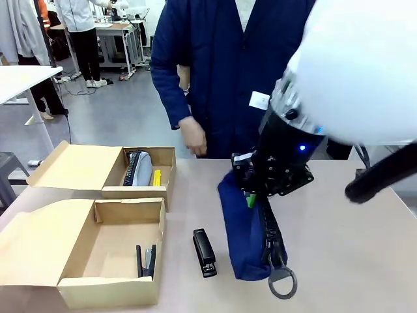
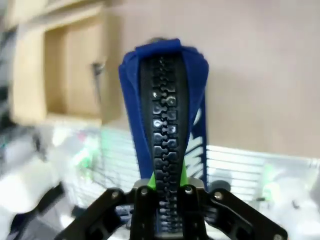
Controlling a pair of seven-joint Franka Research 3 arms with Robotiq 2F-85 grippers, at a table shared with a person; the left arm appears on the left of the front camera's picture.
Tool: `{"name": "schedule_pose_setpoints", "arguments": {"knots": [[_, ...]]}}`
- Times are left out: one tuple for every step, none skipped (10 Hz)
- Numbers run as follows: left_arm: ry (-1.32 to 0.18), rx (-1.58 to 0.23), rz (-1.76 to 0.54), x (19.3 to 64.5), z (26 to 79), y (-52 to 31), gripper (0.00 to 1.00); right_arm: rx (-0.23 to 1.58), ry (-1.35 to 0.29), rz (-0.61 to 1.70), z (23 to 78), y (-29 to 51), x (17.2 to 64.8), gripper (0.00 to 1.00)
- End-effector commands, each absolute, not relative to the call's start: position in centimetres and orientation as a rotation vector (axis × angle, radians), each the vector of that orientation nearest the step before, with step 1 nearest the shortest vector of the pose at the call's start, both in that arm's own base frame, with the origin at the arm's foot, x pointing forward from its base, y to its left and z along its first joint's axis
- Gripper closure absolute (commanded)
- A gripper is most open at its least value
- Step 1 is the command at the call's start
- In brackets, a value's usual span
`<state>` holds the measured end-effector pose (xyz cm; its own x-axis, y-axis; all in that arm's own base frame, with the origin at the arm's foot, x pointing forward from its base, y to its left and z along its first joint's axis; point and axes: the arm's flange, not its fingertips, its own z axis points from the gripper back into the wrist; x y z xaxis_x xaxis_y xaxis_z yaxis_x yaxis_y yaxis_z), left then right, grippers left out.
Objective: Place items inside the box.
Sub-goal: Pick up a Pencil pouch or Stapler and place it inside the Mailer Box closest to the robot.
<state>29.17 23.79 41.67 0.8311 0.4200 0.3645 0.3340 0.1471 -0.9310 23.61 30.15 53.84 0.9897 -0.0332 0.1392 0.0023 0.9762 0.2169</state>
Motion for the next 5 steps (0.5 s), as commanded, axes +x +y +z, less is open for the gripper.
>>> {"name": "schedule_pose_setpoints", "arguments": {"knots": [[-0.658,-1.458,0.046,28.9,41.8,23.6,0.00,0.000,-0.056,-0.122,54.8,29.2,23.2,0.90],[-0.658,-1.458,0.046,28.9,41.8,23.6,0.00,0.105,-0.024,-0.091,56.8,24.9,22.9,0.90],[-0.658,-1.458,0.046,28.9,41.8,23.6,0.00,0.066,0.011,-0.055,58.7,19.3,22.4,0.90],[-0.658,-1.458,0.046,28.9,41.8,23.6,0.00,0.081,0.064,0.035,59.7,13.7,22.1,0.90],[-0.658,-1.458,0.046,28.9,41.8,23.6,0.00,0.092,0.087,0.085,59.5,9.6,21.9,0.90]]}}
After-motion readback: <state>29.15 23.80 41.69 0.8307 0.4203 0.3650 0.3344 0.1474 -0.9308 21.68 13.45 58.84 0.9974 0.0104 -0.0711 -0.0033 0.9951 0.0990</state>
